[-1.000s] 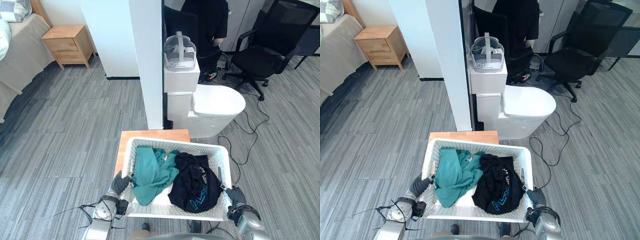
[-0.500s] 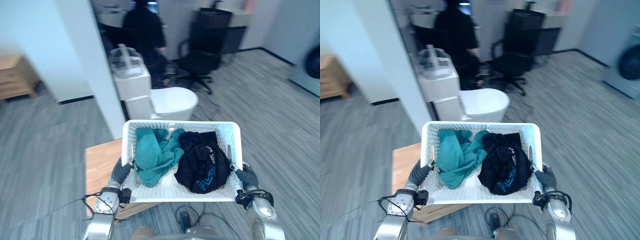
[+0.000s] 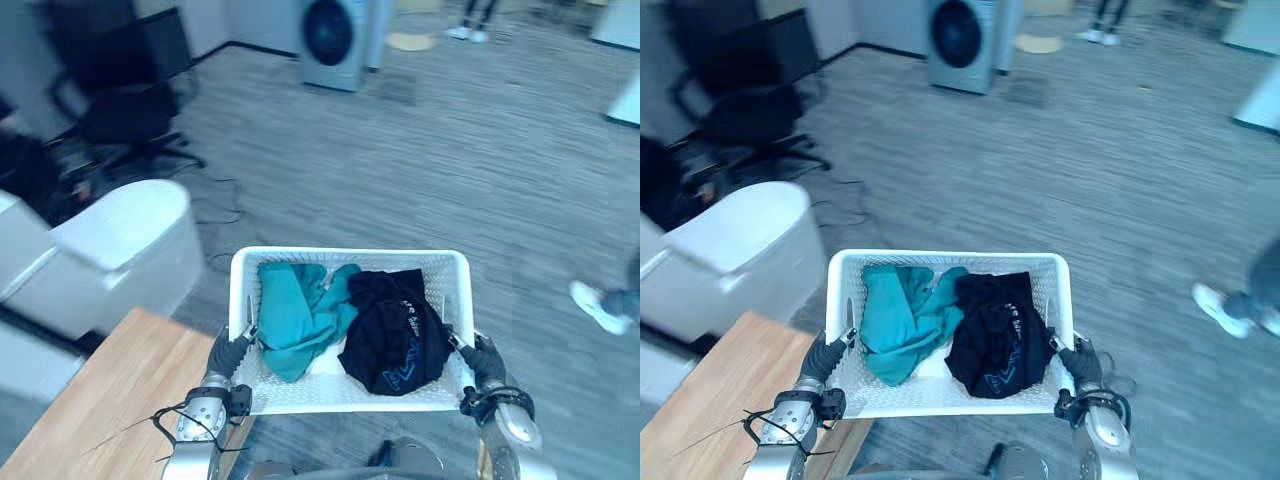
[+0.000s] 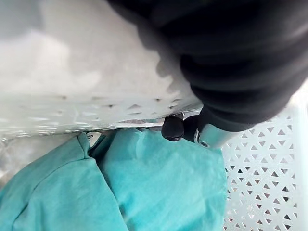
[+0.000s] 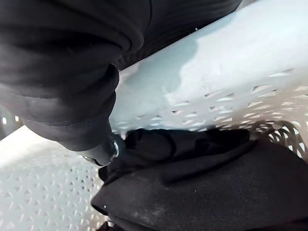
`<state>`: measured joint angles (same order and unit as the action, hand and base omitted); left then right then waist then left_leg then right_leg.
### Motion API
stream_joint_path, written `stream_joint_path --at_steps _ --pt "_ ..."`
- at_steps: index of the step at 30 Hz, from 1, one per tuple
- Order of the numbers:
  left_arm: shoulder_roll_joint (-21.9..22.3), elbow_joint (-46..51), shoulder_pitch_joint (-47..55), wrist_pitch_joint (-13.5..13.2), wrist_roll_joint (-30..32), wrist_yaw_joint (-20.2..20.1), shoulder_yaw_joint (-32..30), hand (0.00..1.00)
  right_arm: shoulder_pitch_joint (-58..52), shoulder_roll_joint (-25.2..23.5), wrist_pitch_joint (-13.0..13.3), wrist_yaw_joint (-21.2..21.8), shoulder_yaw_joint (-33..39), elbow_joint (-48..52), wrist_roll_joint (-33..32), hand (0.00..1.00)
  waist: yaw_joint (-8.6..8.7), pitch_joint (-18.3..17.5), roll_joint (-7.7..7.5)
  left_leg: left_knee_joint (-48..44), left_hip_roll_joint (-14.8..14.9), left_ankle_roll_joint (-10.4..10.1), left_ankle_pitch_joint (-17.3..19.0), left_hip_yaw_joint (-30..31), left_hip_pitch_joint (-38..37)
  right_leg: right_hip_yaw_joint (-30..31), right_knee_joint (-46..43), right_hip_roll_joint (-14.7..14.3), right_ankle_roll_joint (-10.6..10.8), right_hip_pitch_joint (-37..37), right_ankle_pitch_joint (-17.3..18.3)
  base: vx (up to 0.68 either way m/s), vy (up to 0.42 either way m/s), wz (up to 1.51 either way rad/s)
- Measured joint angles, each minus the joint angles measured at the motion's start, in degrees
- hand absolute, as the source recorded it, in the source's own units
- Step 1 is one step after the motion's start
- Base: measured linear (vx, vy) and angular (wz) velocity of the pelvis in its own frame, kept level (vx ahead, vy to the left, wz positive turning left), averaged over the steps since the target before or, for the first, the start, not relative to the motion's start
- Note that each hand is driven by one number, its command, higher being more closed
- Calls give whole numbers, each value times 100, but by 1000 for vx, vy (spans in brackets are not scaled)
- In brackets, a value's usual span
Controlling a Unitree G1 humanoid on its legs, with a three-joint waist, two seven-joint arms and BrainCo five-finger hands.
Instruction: Pick up the laundry basket with both hands and put the clothes into the washing machine.
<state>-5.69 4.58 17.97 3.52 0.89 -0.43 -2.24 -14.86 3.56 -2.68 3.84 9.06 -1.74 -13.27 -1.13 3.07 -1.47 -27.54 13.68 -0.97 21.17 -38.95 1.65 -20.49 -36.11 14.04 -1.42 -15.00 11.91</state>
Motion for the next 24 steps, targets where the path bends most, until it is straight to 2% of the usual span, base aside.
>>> stream_joint_path --at_steps 1,2,4,6,7,9,11,12,13,14,15,16,17,18,19,20,21,22,23,24 --pt "3 -23 -24 -12 -43 56 -11 100 69 -55 8 5 -4 -44 51 100 -20 -20 -115 -139 36 -160 104 -45 40 254 472 -222 366 82 167 1 -195 -167" --pt "94 -114 -65 -12 -82 60 35 100 222 35 7 4 35 -193 65 100 -100 -73 -46 -18 58 -179 94 24 41 502 916 -499 374 84 73 -8 -177 -160" --pt "112 -197 -129 -24 -98 59 209 100 220 141 12 0 169 -262 60 100 -82 -135 40 187 32 -213 66 155 47 735 1318 -803 329 87 -161 -19 -108 -114" --pt "134 -587 -306 -52 -259 52 233 100 223 132 110 -9 208 -507 60 100 79 -231 64 452 63 -279 -82 -3 -34 1032 1849 -1128 285 104 -470 35 -67 -101" --pt "136 -694 -370 -54 -259 52 232 100 235 111 145 -18 222 -608 58 100 83 -231 63 456 123 -302 -130 -77 -76 1127 1954 -1203 274 119 -542 102 -73 -92" --pt "116 -967 -419 -52 -261 55 159 100 303 25 139 -31 216 -877 115 100 122 -225 66 140 328 -300 -143 -30 -98 1406 2139 -1428 226 194 -662 137 -81 -86" --pt "105 -1106 -386 -44 -261 54 79 100 292 -45 118 -46 178 -976 208 100 164 -108 176 -792 756 -279 -152 323 -42 1507 2182 -1652 176 496 -630 157 -81 -61" --pt "107 -1106 -347 -48 -262 54 31 100 292 -58 120 -62 151 -976 217 100 142 -31 265 -1365 1005 -82 -213 556 29 1576 2200 -1798 121 682 -592 147 -63 -56" --pt "101 -1105 -297 -54 -273 53 -38 100 269 -82 122 -108 64 -968 242 100 91 26 348 -2221 1235 652 -534 1005 345 1634 2162 -1924 19 855 -506 153 -65 -56" --pt "98 -1105 -268 -52 -276 49 -72 100 205 -100 123 -139 12 -903 262 100 20 91 423 -2800 1256 1151 -1009 1450 627 1688 2123 -1998 -54 977 -409 159 -58 -46" --pt "98 -1088 -199 -56 -315 43 -96 100 131 -120 121 -149 -17 -794 289 100 -41 127 359 -3222 1215 1087 -1641 1937 880 1746 2151 -1997 -117 1161 -290 218 -12 -33" --pt "124 -1059 -56 -132 -440 43 -86 100 77 -113 121 -150 -99 -698 379 100 -131 171 318 -3654 940 569 -1537 2533 1231 1889 2143 -1974 -178 1274 -135 187 33 -21" --pt "166 -1000 28 -154 -495 42 -70 100 124 -56 122 -144 -100 -677 457 100 -148 168 354 -3618 600 230 -1172 2845 1561 1907 2155 -1937 -185 1271 -83 190 43 -7" --pt "212 -929 63 -161 -503 44 -71 100 175 -3 122 -133 -108 -677 482 100 -164 176 370 -3316 264 136 -919 3061 1834 1907 2202 -1878 -192 1260 -64 168 39 1" --pt "220 -899 81 -166 -504 46 -78 100 215 22 119 -125 -125 -675 484 100 -268 180 383 -2661 -37 119 -698 3049 2133 1927 2354 -1814 -194 1288 -65 230 68 -2" --pt "221 -893 92 -165 -504 48 -97 100 211 22 117 -126 -152 -675 484 100 -304 182 366 -2014 -195 98 -704 3004 2269 1933 2475 -1763 -191 1343 -64 253 75 -4" --pt "221 -886 120 -165 -504 50 -118 100 211 26 114 -129 -183 -675 485 100 -316 187 358 -1579 -275 78 -716 3005 2328 1930 2560 -1730 -171 1421 -52 317 102 2" --pt "224 -843 181 -164 -504 57 -155 100 212 34 110 -134 -238 -674 492 100 -334 203 341 -779 -403 -64 -809 3057 2382 1925 2647 -1646 -58 1580 23 470 157 1" --pt "237 -764 246 -162 -504 59 -163 100 206 37 111 -138 -249 -674 492 100 -412 201 316 -159 -475 -246 -964 3104 2404 1940 2604 -1548 63 1690 188 506 185 -2" --pt "245 -672 300 -160 -503 60 -161 100 206 25 114 -141 -249 -674 492 100 -423 184 288 -84 -490 -234 -1253 3015 2430 1955 2586 -1441 166 1797 345 585 240 3"
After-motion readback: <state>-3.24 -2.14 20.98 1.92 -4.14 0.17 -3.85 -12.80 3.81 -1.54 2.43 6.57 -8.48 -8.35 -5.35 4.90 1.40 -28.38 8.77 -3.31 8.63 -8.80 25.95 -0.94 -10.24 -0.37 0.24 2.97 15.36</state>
